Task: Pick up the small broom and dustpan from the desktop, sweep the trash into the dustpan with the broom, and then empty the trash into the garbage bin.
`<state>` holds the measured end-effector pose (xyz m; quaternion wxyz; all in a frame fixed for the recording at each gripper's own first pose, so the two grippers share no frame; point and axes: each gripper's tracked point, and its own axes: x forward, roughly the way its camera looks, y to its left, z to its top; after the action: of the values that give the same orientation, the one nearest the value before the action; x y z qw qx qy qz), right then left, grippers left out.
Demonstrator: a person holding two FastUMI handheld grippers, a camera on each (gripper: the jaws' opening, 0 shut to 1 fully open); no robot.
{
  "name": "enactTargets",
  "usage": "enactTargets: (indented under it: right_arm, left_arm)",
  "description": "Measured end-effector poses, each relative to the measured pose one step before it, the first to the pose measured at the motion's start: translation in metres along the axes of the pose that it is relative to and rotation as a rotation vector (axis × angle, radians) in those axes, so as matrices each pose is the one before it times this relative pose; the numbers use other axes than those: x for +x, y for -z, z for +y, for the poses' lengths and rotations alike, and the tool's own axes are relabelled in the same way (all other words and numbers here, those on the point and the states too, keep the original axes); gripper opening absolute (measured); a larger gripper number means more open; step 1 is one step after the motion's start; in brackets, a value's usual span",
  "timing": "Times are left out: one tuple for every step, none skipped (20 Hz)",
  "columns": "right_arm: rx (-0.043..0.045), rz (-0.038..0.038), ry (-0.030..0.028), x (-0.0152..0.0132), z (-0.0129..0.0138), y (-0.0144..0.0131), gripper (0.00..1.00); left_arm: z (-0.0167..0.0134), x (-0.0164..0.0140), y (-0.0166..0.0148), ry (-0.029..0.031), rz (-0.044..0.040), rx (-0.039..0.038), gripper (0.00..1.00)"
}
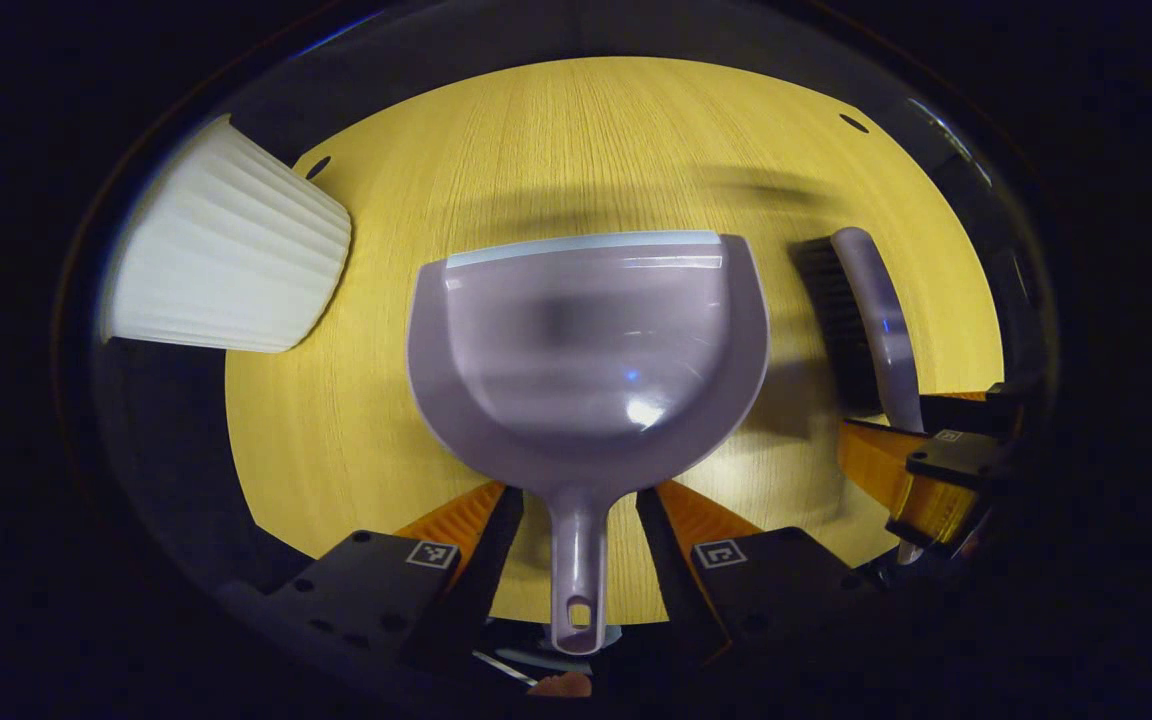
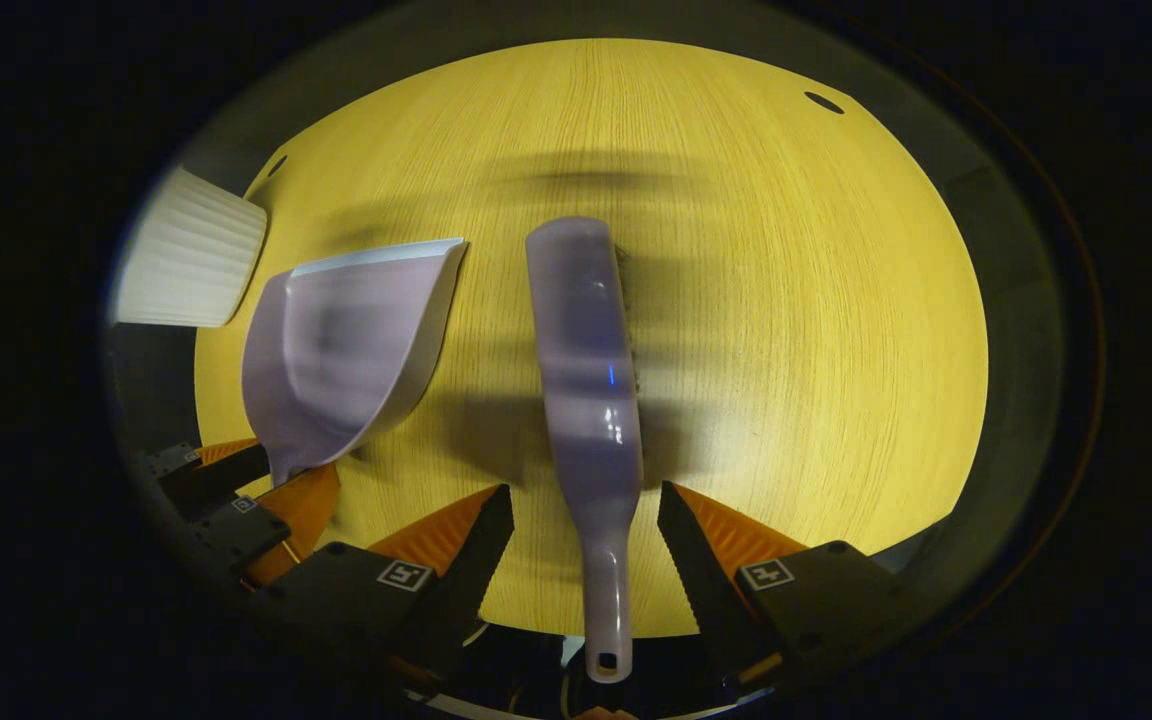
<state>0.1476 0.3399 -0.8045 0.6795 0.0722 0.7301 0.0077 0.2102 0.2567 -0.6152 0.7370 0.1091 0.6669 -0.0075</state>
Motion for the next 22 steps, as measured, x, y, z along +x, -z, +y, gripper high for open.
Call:
enactTargets:
  right_arm:
    - [-0.00114,-0.00482,-0.00009,-0.00182,-0.00050,-0.00049,0.95]
    - [-0.00063,-0.00482,-0.00027,-0.00342,-0.00120,0.00060,0.95]
    - [-0.00096,-0.00461,-0.00249,-0.00345,-0.00023,0.00035,0.95]
    - [-0.00268,-0.00412,-0.00272,-0.00171,0.00084,0.00079,0.95]
    - [-0.00323,-0.00590,-0.00243,-0.00326,0.00043,0.00053,0.95]
    - [-0.00709,-0.00926,-0.00509,-0.00488,0.00143,0.00003,0.95]
    - [-0.01043,-0.00630,-0.00027,-0.00491,-0.00049,0.00032,0.95]
    - [-0.00595,-0.00901,0.00141,-0.00558,-0.00031,0.00036,0.95]
    - [-0.00237,-0.01265,-0.00244,-0.00583,-0.00046,-0.00118,0.95]
    - [-0.00282,-0.01481,-0.00038,-0.00572,-0.00086,-0.00135,0.95]
    - [-0.00539,-0.02096,-0.00125,-0.00793,-0.00035,-0.00166,0.95]
    - [-0.01064,-0.02593,-0.00006,-0.00919,-0.00115,-0.00169,0.95]
    - [-0.01132,-0.02796,-0.00063,-0.01086,-0.00111,-0.00217,0.95]
    - [-0.00630,-0.02702,-0.00458,-0.01060,0.00051,-0.00112,0.95]
    - [-0.00067,-0.03533,-0.00782,-0.01272,0.00036,-0.00329,0.95]
    - [0.00171,-0.03820,-0.01113,-0.01189,0.00129,-0.00217,0.95]
    - [0.00622,-0.04069,-0.01246,-0.01491,0.00139,-0.00242,0.95]
    - [0.00451,-0.05591,-0.01302,-0.01662,0.00287,-0.00503,0.95]
    - [-0.00137,-0.05512,-0.00739,-0.01486,0.00139,-0.00441,0.95]
    - [-0.00406,-0.04153,-0.00421,-0.01344,0.00108,0.00003,0.95]
    - [-0.00422,-0.03850,-0.00247,-0.01171,0.00107,-0.00189,0.95]
    - [-0.00676,-0.03909,0.00472,-0.01512,-0.00066,-0.00398,0.95]
  left_arm:
    - [-0.00026,-0.00170,0.00138,-0.00195,-0.00187,0.00372,0.71]
    - [0.00049,-0.00397,0.00052,-0.00104,-0.00678,0.00091,0.72]
    - [-0.00048,-0.00321,0.00033,0.00179,-0.00654,0.00444,0.71]
    - [0.00075,-0.00313,0.00059,-0.00323,-0.00451,0.00505,0.71]
    - [0.00229,-0.00436,-0.00042,-0.01091,-0.01277,0.01223,0.71]
    - [0.00232,-0.00412,0.00046,-0.01005,-0.00968,0.00941,0.72]
    - [0.00077,-0.00496,-0.00107,-0.01156,-0.01254,0.00650,0.71]
    - [0.00222,-0.00551,-0.00165,-0.00975,-0.02331,0.00852,0.71]
    - [0.00250,-0.00646,-0.00226,-0.01326,-0.02285,0.00688,0.71]
    - [0.00194,-0.00778,-0.00313,-0.00880,-0.02799,0.00507,0.71]
    - [0.00150,-0.00761,-0.00371,-0.01176,-0.03550,0.00040,0.72]
    - [0.00205,-0.00636,-0.00416,-0.00957,-0.03449,0.00411,0.72]
    - [0.00088,-0.00832,-0.00138,-0.00450,-0.02806,0.00774,0.72]
    - [0.00045,-0.00785,-0.00123,-0.00132,-0.03163,0.00423,0.72]
    - [0.00149,-0.00867,-0.00107,-0.00453,-0.03593,-0.00034,0.72]
    - [0.00161,-0.00987,-0.00429,-0.00765,-0.04426,0.00163,0.72]
    - [0.00109,-0.00657,-0.00509,-0.00669,-0.05298,0.00468,0.72]
    - [0.00079,-0.00930,-0.00294,-0.00346,-0.05079,0.00087,0.74]
    - [-0.00060,-0.01258,-0.00460,0.00339,-0.04881,-0.01096,0.74]
    - [-0.00116,-0.01185,-0.00448,0.01157,-0.04490,-0.01551,0.74]
    - [-0.00109,-0.01042,-0.00511,0.01110,-0.04182,-0.01770,0.74]
    - [0.00047,-0.00947,-0.00495,0.00843,-0.04027,-0.01537,0.75]
